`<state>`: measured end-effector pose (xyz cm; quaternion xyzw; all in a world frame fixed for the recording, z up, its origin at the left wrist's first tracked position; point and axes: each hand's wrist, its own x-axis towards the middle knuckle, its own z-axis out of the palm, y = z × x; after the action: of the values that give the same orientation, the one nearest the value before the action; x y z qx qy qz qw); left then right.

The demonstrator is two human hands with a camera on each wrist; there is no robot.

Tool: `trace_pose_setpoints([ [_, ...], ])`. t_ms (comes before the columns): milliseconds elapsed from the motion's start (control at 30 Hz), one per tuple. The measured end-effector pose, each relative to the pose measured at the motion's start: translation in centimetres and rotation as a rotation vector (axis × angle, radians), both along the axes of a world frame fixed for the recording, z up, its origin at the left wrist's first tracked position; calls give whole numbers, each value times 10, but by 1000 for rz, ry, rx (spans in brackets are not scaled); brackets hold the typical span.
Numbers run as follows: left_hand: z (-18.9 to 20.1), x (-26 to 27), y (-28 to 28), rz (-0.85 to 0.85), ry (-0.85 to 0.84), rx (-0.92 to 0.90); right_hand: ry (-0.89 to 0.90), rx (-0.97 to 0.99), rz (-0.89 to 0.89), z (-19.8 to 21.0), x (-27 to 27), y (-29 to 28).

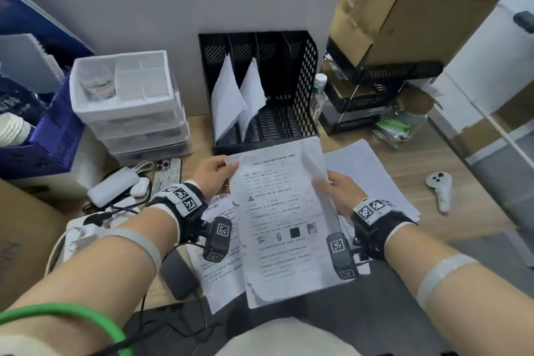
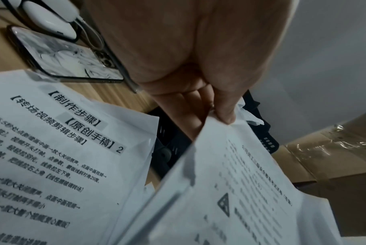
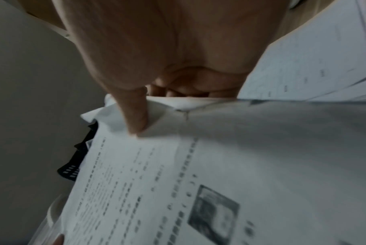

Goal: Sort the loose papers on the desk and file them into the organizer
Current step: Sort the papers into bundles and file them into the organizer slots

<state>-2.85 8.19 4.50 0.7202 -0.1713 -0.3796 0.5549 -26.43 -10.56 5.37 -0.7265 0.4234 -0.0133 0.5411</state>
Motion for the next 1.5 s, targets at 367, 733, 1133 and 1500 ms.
trace_pose_setpoints([
  [367,-70,-50,44,-293,230,464,310,-155,1,-50,-20,-27],
  [733,-105,-7,92,25,-162,789,352,-72,124,-61,16,-8],
  [1133,-110,5,93,384,160,546,427,-221,380,-104,117,63],
  [1500,-118,-5,89,298,180,402,390,-183,257,-110,136,55],
])
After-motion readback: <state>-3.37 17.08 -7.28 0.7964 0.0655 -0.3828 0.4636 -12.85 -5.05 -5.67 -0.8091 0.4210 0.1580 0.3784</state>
